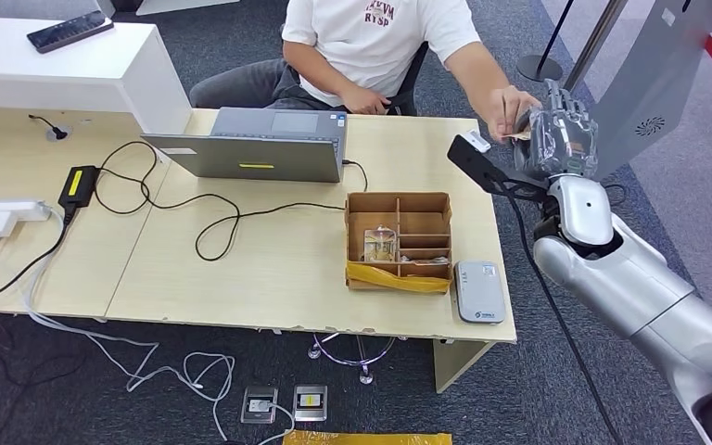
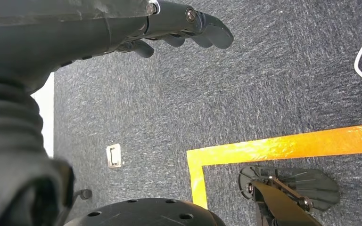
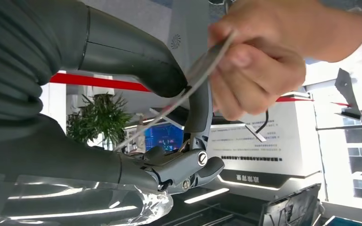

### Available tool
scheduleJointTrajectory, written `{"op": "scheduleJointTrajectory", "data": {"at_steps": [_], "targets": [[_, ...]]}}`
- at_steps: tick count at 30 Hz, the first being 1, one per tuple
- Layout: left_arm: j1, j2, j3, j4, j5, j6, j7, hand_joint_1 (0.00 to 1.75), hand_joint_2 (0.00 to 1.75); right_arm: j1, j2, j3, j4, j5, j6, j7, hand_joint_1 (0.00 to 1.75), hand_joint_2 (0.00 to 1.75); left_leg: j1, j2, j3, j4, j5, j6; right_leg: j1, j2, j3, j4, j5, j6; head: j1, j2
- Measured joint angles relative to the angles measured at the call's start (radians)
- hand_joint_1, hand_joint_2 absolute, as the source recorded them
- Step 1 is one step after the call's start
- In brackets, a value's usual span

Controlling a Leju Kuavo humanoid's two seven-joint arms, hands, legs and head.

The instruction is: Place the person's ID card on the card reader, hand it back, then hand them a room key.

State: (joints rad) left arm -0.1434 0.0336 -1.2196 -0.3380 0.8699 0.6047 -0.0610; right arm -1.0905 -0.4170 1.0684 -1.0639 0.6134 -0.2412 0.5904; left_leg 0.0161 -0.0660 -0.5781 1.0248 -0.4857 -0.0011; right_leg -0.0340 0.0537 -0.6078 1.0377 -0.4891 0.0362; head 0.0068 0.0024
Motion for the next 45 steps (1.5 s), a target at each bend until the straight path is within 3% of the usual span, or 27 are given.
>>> {"op": "scheduleJointTrajectory", "data": {"at_steps": [17, 28, 45], "targets": [[0.003, 0.003, 0.000, 0.000, 0.000, 0.000, 0.000, 0.00, 1.75, -0.008, 0.017, 0.009, 0.019, -0.003, -0.004, -0.005, 1.56, 1.75, 0.000, 0.000, 0.000, 0.000, 0.000, 0.000, 0.000, 0.000, 0.000, 0.000, 0.000, 0.000, 0.000, 0.000], [0.002, 0.003, 0.004, 0.000, 0.023, 0.002, -0.018, 0.00, 1.75, 0.004, 0.027, 0.009, 0.035, -0.064, -0.027, -0.037, 1.75, 1.75, 0.000, 0.000, 0.001, 0.000, 0.000, 0.000, 0.000, 0.000, 0.000, 0.000, 0.000, 0.000, 0.000, 0.000], [0.012, 0.003, 0.012, 0.001, 0.059, 0.009, -0.024, 0.00, 1.75, 0.268, -0.076, -0.061, -0.020, -0.141, -0.089, -0.067, 1.72, 1.75, 0.000, 0.002, 0.001, 0.000, -0.001, -0.001, 0.000, 0.001, 0.000, 0.000, 0.000, 0.000, 0.000, 0.000]]}}
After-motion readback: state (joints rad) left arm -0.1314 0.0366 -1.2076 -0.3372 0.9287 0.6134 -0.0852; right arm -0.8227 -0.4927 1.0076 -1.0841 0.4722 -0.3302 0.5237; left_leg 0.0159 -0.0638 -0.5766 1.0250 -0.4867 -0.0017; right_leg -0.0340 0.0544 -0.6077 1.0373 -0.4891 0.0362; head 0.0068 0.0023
